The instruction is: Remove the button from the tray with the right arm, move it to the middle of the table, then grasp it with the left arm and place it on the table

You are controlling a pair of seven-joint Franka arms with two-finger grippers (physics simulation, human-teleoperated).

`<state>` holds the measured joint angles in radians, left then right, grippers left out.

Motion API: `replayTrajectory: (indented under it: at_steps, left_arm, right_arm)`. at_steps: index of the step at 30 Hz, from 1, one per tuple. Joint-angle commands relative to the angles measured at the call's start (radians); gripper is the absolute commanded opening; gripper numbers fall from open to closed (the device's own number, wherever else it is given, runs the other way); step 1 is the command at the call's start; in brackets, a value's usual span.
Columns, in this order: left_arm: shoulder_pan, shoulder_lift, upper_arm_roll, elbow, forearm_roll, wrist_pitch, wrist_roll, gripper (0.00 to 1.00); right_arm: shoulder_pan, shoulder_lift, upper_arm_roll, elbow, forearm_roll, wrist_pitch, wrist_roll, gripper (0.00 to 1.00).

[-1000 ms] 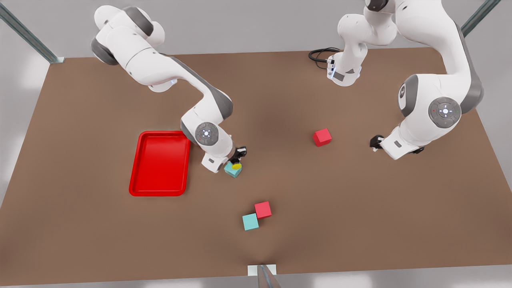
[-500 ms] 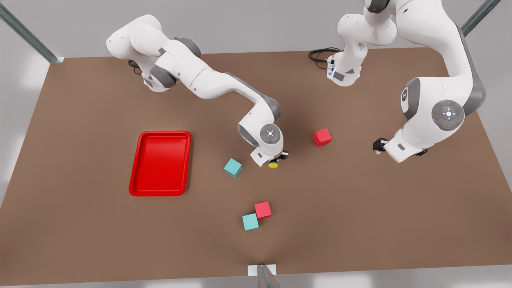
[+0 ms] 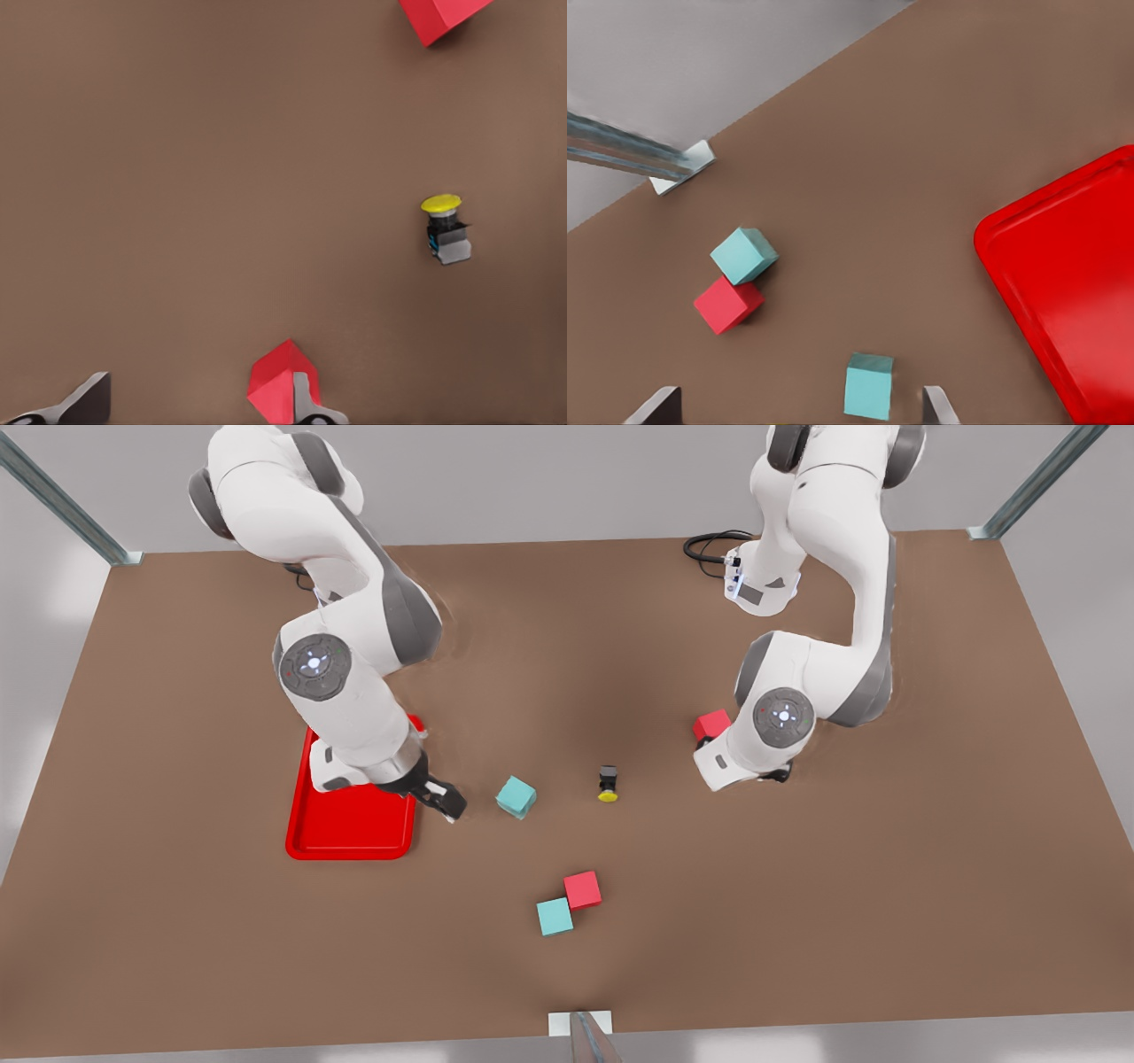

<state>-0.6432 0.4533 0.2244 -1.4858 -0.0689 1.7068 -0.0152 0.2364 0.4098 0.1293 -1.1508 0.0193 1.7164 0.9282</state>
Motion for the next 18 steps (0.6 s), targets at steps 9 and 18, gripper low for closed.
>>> replayTrajectory:
  at_steps: [9, 18]
  left_arm:
    - [-0.219, 0.054, 0.001, -0.307, -0.167, 0.622, -0.672, 1.00]
    - [-0.220, 0.125, -0.030, -0.300, -0.150, 0.783, -0.551, 1.00]
  right_arm:
    - [-0.267, -0.207, 0.069, -0.122, -0.091, -0.285, -0.856, 1.00]
    - [-0.275, -0.203, 0.069, -0.119, -0.099, -0.278, -0.856, 1.00]
